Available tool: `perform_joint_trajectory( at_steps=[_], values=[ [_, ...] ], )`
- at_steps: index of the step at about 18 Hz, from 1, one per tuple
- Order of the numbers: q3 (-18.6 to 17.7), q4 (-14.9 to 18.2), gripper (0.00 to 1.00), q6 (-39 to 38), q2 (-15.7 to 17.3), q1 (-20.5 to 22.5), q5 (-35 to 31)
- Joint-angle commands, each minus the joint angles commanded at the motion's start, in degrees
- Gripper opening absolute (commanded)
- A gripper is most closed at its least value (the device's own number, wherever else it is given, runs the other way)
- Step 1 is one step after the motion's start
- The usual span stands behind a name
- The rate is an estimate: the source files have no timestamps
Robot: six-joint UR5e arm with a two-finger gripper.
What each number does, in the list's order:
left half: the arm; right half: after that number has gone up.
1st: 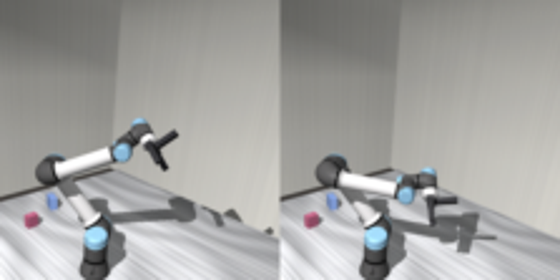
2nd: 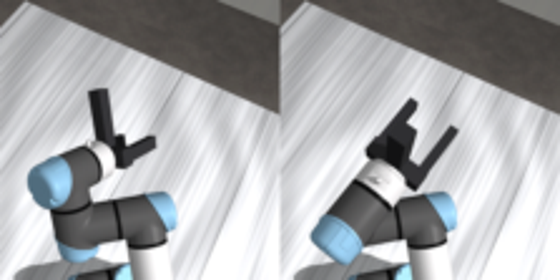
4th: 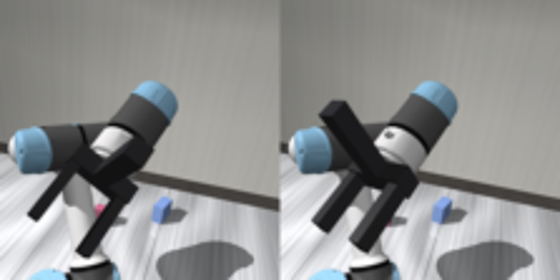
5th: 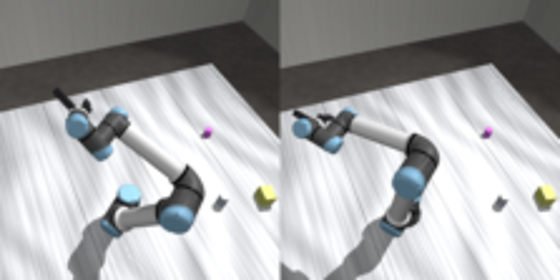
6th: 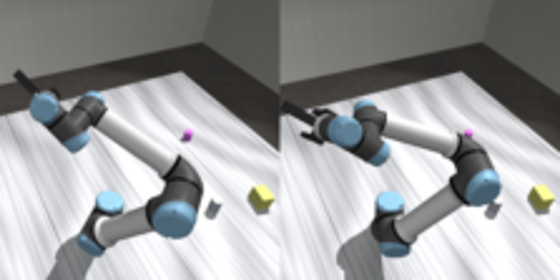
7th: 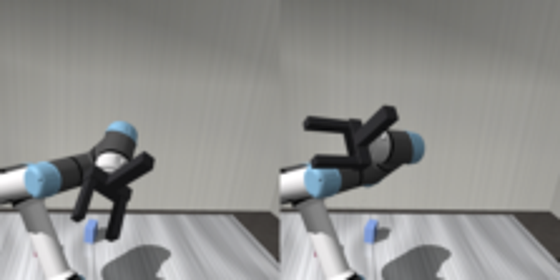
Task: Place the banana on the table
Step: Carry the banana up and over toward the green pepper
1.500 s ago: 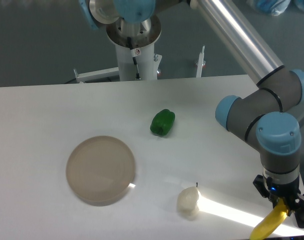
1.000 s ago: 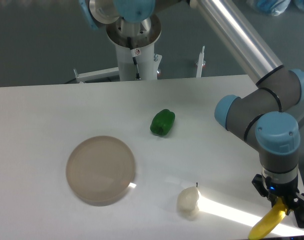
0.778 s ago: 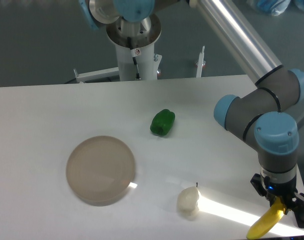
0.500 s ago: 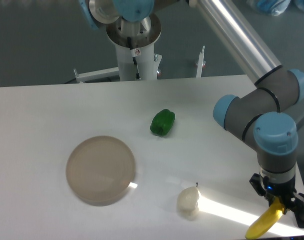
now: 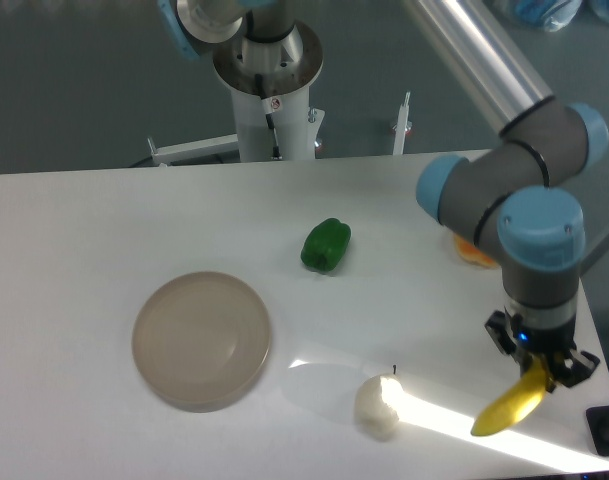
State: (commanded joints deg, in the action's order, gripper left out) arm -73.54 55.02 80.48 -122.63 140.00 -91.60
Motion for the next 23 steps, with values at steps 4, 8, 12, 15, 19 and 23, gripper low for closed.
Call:
perform_joint_trajectory(
  at_steps=[4, 8, 12, 15, 19, 23],
  values=[
    [-7.7, -0.2, 0.35, 7.0, 3.9, 2.8, 1.4],
    [-13.6, -1.0, 0.35, 11.6, 6.3, 5.0, 1.3],
    [-16.2, -1.5, 0.34, 5.2, 6.5, 4.8, 1.4],
    [-17.9, -2.3, 0.34, -2.0, 6.0, 4.2, 1.3],
    [-21.6, -6.0, 0.34, -9.5, 5.6, 3.3, 1.3],
    [-25.8, -8.5, 0.34, -11.0, 5.8, 2.4, 1.3]
  ],
)
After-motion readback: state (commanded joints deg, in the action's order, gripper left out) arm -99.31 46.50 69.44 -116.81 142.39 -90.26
